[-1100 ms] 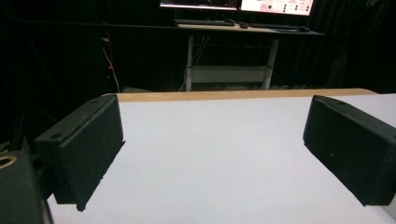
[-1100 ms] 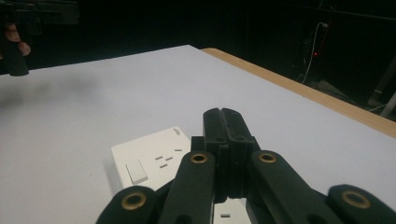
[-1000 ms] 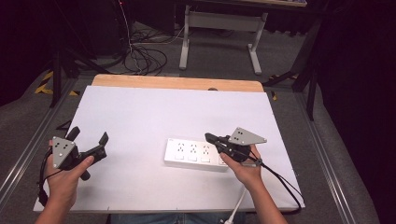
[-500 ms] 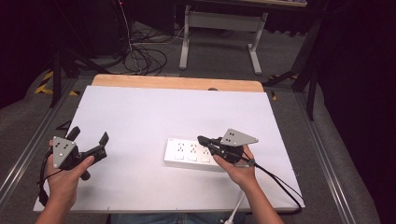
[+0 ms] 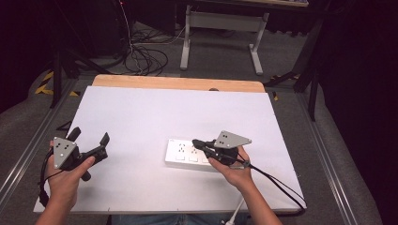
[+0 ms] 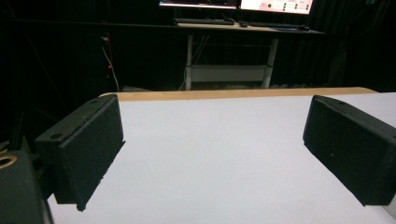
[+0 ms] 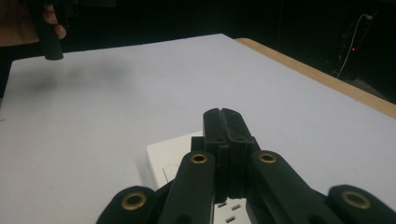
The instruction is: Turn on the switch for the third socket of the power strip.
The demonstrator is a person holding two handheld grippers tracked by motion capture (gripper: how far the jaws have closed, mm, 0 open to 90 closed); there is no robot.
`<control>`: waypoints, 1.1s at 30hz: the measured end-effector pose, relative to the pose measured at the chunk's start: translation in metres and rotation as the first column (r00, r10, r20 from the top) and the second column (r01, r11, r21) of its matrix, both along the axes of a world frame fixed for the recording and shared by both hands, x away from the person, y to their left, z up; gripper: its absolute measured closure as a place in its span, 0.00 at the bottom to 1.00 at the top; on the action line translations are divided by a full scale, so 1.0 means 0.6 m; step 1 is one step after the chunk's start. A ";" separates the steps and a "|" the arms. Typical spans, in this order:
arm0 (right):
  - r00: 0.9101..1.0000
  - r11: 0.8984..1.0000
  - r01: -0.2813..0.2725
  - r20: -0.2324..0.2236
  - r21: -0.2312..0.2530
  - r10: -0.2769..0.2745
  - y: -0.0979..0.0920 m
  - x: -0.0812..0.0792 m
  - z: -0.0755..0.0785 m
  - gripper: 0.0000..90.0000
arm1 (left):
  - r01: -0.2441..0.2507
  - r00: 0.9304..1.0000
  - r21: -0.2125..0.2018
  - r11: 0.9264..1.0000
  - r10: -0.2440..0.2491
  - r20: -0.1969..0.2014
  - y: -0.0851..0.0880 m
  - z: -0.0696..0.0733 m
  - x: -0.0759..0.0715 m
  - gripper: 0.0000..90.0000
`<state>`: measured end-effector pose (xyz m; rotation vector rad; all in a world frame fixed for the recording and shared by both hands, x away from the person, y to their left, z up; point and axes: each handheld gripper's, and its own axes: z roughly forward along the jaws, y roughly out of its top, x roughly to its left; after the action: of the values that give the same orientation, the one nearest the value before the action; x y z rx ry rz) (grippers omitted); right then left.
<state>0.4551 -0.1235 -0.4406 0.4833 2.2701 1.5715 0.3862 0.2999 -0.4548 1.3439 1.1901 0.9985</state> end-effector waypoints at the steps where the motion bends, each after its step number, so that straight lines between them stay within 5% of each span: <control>1: 1.000 1.000 -0.005 0.001 -0.002 0.005 0.002 0.000 -0.001 1.00 | 0.000 1.000 -0.001 1.000 0.000 -0.001 0.000 0.000 0.000 0.06; 33: 0.995 0.993 -0.084 -0.060 -0.087 0.078 0.034 0.003 -0.038 1.00 | 0.004 1.000 0.002 1.000 -0.004 -0.004 -0.002 -0.001 0.002 0.06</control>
<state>0.4568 -0.1033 -0.4631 0.4219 2.4188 1.5040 0.3873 0.2989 -0.4553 1.3499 1.1899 0.9946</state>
